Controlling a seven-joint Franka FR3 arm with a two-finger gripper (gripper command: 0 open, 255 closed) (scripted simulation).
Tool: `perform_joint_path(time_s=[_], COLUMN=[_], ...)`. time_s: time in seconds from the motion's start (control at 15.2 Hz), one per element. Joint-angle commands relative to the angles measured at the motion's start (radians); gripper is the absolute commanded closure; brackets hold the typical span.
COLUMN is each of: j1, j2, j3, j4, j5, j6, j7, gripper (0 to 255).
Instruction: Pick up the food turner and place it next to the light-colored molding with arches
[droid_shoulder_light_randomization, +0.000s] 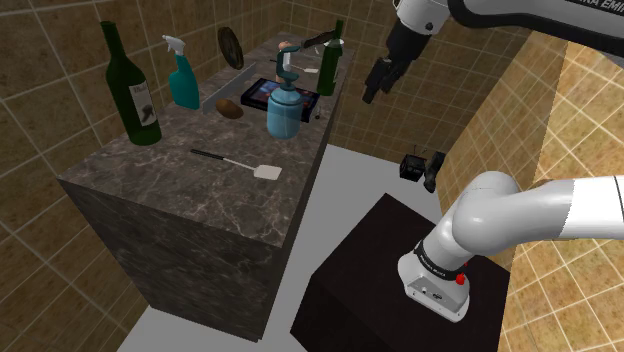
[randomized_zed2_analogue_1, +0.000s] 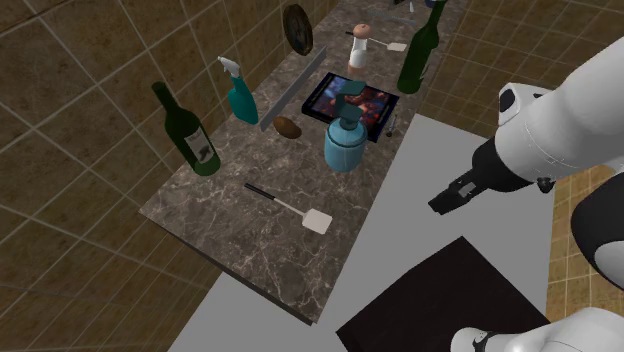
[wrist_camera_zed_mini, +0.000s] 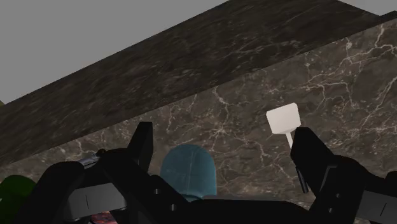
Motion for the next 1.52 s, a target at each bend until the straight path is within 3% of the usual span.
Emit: perform_joint_path(time_s=[0.0, 0.73, 1.45], j1=[0.000, 0.056, 0.101], j2=[0.000, 0.365, 0.763], j3=[0.000, 0.050, 0.109], j4=[0.000, 0.071, 0.274], j5=[0.000, 0.020, -0.003], j6=[0.000, 0.258, 0.414], j7=[0.000, -0.048, -0.081], gripper=[0, 0, 0])
